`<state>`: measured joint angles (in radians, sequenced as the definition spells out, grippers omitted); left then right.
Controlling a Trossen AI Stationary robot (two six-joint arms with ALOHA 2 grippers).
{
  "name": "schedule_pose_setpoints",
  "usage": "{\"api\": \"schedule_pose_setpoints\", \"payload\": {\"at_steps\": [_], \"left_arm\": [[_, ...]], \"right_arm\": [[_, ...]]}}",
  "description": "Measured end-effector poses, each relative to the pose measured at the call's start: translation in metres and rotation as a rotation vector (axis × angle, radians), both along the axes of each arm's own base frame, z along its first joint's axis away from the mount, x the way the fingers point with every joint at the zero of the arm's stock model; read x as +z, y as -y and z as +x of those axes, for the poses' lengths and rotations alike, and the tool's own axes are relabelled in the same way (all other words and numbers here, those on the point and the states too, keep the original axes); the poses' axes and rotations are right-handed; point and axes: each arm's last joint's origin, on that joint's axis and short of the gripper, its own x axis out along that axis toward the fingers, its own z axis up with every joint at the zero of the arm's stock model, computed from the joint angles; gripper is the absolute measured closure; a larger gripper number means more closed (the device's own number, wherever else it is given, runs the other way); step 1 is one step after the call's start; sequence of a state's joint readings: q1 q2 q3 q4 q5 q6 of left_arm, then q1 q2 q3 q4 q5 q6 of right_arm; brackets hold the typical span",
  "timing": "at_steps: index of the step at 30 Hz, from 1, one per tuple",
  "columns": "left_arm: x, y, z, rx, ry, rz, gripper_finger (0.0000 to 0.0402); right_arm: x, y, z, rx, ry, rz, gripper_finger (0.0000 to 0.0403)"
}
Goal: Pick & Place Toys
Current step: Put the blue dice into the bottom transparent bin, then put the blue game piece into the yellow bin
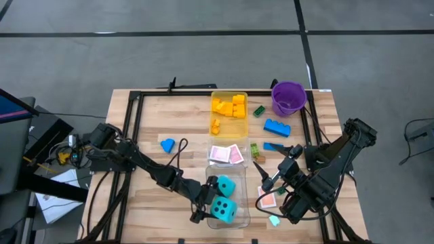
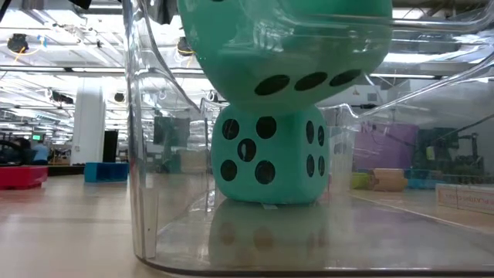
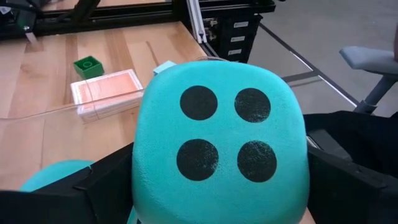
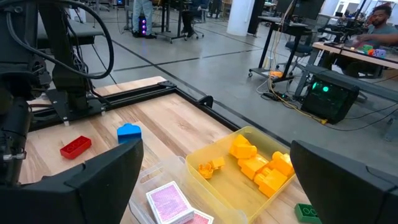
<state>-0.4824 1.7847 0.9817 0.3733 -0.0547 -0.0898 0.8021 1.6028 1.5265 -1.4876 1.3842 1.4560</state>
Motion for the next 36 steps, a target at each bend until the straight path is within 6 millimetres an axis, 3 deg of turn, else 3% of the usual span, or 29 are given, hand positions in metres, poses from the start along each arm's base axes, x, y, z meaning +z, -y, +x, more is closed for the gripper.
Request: {"api": "schedule_pose_setpoints", "payload": {"at_steps": [36], "left_arm": [[0.0012,0.0016,-0.0003,-0.001,0.010,-0.010,0.0002]], "right_arm": [[-0.0001,0.0000,0.0000,0.000,-0.001,0.003,0.0005]]}}
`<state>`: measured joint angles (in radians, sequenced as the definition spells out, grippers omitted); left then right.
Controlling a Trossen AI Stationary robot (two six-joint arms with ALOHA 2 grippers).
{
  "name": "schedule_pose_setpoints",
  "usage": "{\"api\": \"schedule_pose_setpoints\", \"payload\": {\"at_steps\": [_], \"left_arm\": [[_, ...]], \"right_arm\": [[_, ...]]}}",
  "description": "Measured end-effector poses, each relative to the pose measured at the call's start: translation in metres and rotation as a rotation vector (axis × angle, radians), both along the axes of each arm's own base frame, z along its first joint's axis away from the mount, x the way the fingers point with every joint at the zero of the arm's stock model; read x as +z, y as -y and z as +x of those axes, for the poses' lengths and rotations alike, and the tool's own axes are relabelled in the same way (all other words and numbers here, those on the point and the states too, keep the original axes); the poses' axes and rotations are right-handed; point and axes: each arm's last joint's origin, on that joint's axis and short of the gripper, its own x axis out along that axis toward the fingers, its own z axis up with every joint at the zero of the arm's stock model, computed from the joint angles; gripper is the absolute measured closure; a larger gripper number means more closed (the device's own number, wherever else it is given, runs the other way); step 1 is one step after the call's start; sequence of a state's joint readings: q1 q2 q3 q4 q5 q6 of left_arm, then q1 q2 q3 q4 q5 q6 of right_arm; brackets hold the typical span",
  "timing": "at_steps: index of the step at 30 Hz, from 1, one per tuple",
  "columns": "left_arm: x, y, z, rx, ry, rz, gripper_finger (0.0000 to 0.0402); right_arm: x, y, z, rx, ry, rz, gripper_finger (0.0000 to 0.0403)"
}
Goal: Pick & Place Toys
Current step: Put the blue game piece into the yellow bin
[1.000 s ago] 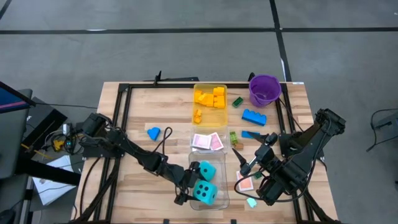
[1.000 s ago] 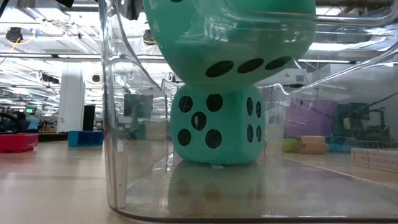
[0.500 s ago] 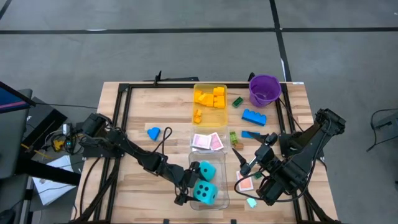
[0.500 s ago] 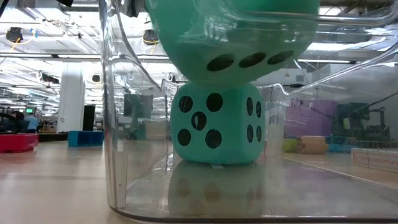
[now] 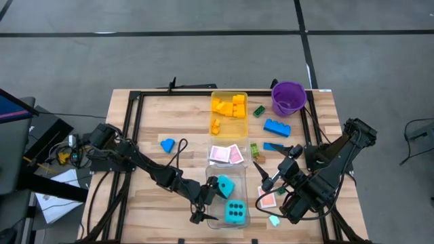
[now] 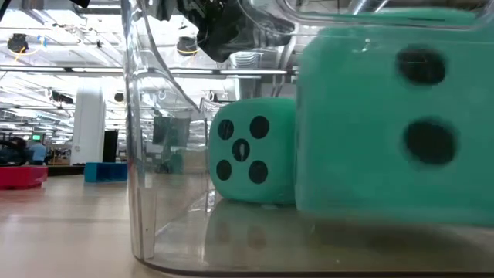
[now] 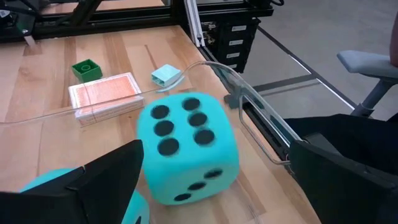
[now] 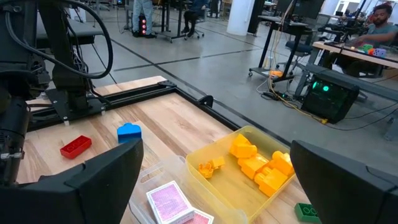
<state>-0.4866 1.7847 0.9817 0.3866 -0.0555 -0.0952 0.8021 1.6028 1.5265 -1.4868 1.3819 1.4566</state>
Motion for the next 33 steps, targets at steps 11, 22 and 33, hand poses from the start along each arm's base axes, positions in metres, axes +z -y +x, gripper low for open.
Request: {"api": "schedule_pose_setpoints", "payload": {"at_steps": [11,22,33], "left_arm": [[0.000,0.000,0.000,-0.007,0.011,0.013,0.0003],[0.042,-0.018,-0.027,0.019,-0.015,0.166,0.0005],[0.078,-0.059,-0.101,0.096,-0.078,0.200,0.0005]], "right_arm": [[0.000,0.000,0.000,0.000,-0.001,0.000,0.0005],[-0.001,0.000,0.000,0.000,-0.018,0.016,0.0005],[-0.001,0.000,0.000,0.000,-0.021,0.014,0.0005]]}}
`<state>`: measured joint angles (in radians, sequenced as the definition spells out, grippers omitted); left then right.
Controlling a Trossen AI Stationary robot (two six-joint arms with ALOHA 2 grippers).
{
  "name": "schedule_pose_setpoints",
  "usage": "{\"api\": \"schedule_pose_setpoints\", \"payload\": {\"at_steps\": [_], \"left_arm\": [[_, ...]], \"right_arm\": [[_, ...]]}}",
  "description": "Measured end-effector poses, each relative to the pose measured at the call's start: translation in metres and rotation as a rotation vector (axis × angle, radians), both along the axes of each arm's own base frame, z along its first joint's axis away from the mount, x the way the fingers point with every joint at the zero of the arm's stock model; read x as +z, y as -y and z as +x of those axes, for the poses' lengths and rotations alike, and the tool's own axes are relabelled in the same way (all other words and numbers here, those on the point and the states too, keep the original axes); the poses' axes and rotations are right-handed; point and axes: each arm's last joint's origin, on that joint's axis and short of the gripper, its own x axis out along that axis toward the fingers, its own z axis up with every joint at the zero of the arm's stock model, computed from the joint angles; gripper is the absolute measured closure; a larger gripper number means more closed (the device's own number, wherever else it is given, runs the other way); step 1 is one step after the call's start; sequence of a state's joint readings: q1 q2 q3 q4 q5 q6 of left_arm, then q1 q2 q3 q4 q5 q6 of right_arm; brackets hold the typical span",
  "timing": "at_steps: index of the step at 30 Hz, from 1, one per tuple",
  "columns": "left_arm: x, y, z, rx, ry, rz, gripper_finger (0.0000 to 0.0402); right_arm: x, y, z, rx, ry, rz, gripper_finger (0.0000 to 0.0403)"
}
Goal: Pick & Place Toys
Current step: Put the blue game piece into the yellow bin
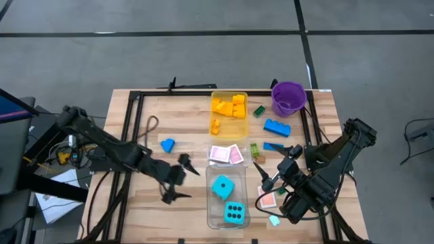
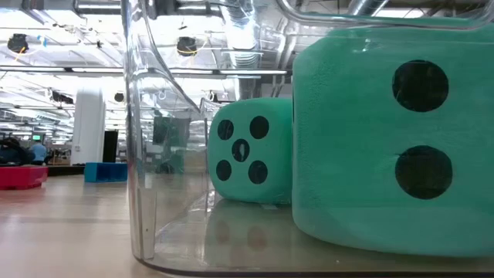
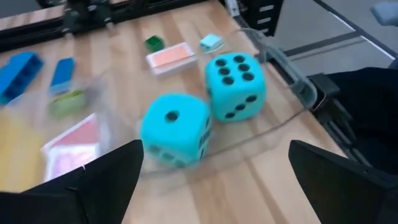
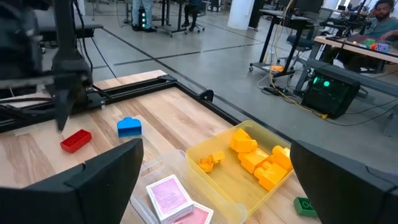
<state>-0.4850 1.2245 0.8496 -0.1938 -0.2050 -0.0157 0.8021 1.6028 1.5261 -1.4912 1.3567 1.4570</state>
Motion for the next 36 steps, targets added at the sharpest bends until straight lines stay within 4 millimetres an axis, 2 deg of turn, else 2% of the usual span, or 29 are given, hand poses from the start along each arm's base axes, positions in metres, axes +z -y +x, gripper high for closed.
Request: {"api": "schedule_pose_setpoints", "payload": {"at_steps": [6,12,19,25,30,33,36], "left_arm": [[-0.001,-0.024,-0.036,0.194,-0.021,0.019,0.0005],[-0.020,-0.046,-0.056,0.436,-0.052,0.052,0.0005],[-0.049,-0.071,-0.058,0.715,-0.128,0.061,0.0005],[-0.059,-0.103,-0.055,1.013,-0.175,0.046,0.0005],[-0.077,-0.136,-0.058,1.244,-0.361,0.005,0.0005],[-0.089,-0.148,-0.055,1.302,-0.456,0.009,0.0005],[-0.099,-0.151,-0.048,1.265,-0.511,-0.001,0.0005]], "right_arm": [[0.000,0.000,0.000,0.000,0.001,0.001,0.0005],[0.000,0.000,0.000,-0.001,0.004,0.003,0.0005],[0.000,0.001,0.001,-0.006,0.004,0.004,0.0005],[0.000,0.001,0.001,-0.006,0.005,0.005,0.0005],[0.000,0.001,0.001,-0.006,0.006,0.007,0.0005],[0.000,0.001,0.001,-0.006,0.003,0.010,0.0005],[0.000,0.001,0.001,-0.006,-0.001,0.014,0.0005]]}}
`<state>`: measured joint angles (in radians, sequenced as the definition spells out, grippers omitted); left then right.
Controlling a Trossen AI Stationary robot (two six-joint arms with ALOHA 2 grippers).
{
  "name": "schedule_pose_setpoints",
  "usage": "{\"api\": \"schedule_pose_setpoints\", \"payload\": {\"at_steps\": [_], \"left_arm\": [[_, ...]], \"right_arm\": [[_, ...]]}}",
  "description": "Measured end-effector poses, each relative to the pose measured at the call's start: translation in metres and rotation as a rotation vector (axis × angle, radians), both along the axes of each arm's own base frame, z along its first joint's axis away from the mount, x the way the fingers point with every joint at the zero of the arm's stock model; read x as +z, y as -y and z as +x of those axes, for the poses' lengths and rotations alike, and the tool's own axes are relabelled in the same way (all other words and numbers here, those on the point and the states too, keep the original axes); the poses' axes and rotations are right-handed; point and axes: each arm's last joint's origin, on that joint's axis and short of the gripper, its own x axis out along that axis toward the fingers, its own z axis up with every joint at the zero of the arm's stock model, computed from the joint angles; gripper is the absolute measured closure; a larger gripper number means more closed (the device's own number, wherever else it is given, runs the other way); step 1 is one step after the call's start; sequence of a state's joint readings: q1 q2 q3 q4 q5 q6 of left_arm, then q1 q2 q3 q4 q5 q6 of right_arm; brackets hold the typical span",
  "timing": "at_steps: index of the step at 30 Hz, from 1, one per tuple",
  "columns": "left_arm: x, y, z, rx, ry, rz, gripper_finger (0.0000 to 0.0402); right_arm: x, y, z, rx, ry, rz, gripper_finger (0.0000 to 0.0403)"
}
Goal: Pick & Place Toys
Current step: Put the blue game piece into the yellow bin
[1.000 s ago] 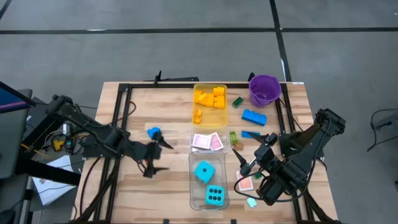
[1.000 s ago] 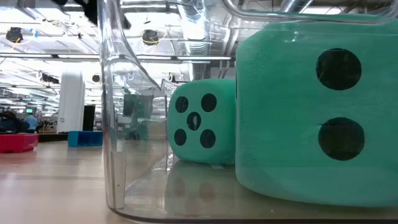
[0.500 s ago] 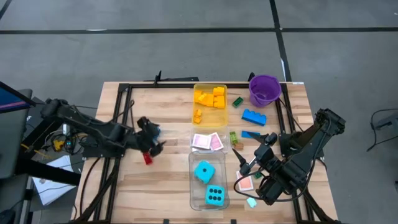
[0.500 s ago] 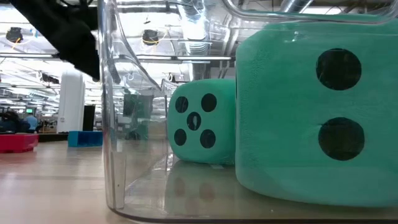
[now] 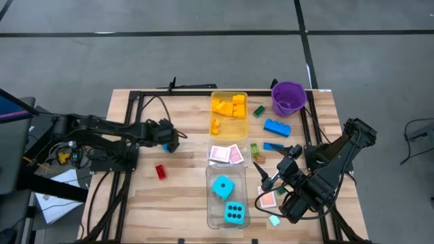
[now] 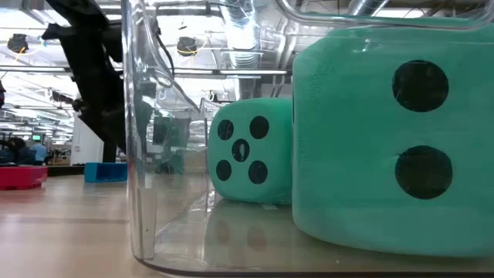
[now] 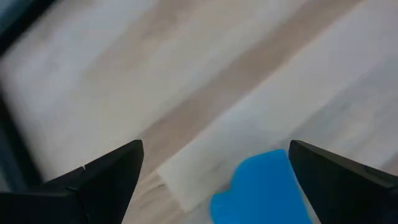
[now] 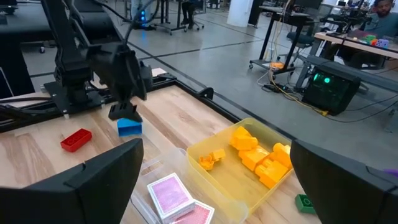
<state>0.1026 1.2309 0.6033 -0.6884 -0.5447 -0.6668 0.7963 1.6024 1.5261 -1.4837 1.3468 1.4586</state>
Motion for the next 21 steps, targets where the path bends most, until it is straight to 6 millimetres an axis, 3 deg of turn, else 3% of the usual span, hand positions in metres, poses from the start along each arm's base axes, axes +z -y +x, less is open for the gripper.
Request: {"api": "schedule_pose_setpoints", "payload": {"at_steps": [11,21], "left_arm": [[-0.011,0.008,0.009,-0.063,-0.021,-0.064,0.0002],[-0.035,0.013,-0.009,-0.024,-0.058,-0.096,0.0002]], "right_arm": [[-0.001,0.000,0.000,0.000,-0.012,0.011,0.0005],[0.000,0.000,0.000,0.000,-0.012,0.011,0.0005]]}}
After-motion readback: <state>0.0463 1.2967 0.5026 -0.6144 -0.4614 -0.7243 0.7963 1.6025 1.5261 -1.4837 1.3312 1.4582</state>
